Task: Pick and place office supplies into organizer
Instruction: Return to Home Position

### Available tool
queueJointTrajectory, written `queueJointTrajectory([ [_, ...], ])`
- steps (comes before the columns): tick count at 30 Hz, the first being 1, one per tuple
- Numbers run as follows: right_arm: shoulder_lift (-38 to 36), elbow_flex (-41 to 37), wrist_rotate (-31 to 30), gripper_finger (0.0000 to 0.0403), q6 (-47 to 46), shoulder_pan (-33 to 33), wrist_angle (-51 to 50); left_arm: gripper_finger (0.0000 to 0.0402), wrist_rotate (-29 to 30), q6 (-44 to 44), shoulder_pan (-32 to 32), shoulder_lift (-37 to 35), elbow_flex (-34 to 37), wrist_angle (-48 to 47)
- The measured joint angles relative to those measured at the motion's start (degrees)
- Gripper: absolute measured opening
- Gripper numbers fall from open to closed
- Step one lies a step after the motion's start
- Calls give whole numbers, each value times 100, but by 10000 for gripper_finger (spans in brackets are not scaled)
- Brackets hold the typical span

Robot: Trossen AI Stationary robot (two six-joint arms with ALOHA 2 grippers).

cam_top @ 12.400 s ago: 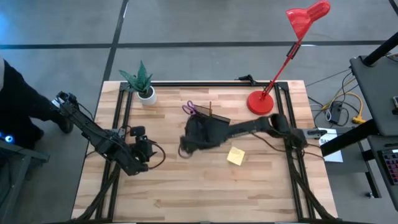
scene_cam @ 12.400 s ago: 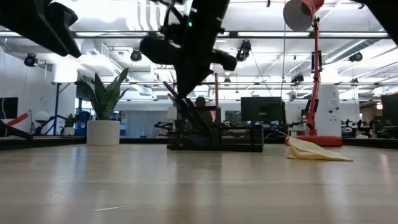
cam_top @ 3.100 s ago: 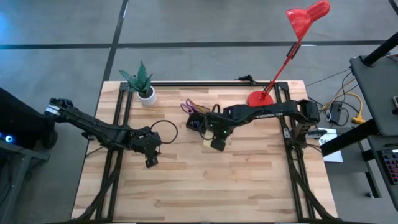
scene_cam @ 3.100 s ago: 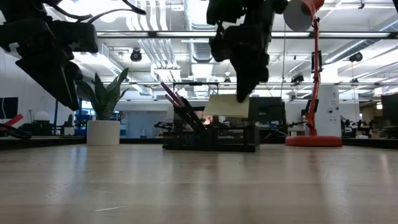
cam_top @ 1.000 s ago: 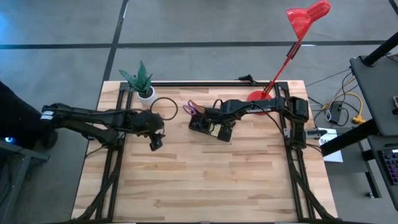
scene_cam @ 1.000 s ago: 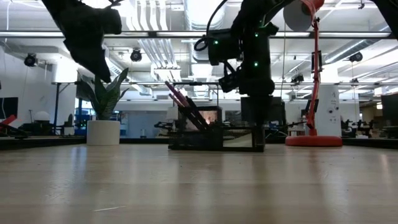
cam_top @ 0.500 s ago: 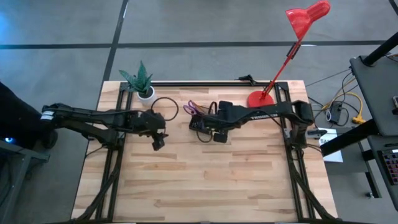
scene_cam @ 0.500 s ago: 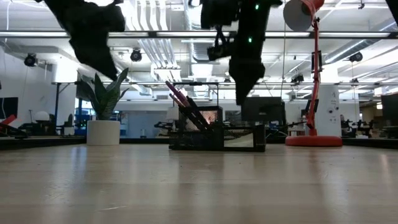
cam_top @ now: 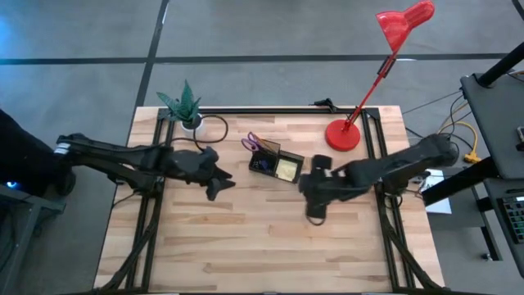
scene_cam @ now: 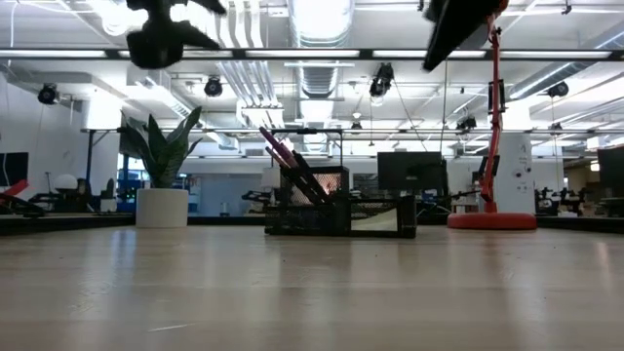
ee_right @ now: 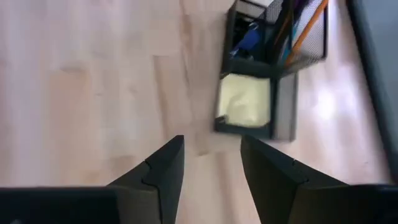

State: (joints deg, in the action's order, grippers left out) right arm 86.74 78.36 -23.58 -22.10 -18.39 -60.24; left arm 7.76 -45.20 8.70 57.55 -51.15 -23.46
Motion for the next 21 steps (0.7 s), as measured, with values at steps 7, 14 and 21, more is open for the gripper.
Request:
queueJointTrajectory([
  [7,-1063,63,194,144,-1817,-316,-36,180,-989,-372,179,-255,-74,763],
  [14,-1977,75,11,150,-1816,-618,976,180,-1771,1107,252,-307,-12,2779],
  [21,-2489,-53,702,150,-1077,-629,1490,180,-2663,1868,63,-860,222,2709],
])
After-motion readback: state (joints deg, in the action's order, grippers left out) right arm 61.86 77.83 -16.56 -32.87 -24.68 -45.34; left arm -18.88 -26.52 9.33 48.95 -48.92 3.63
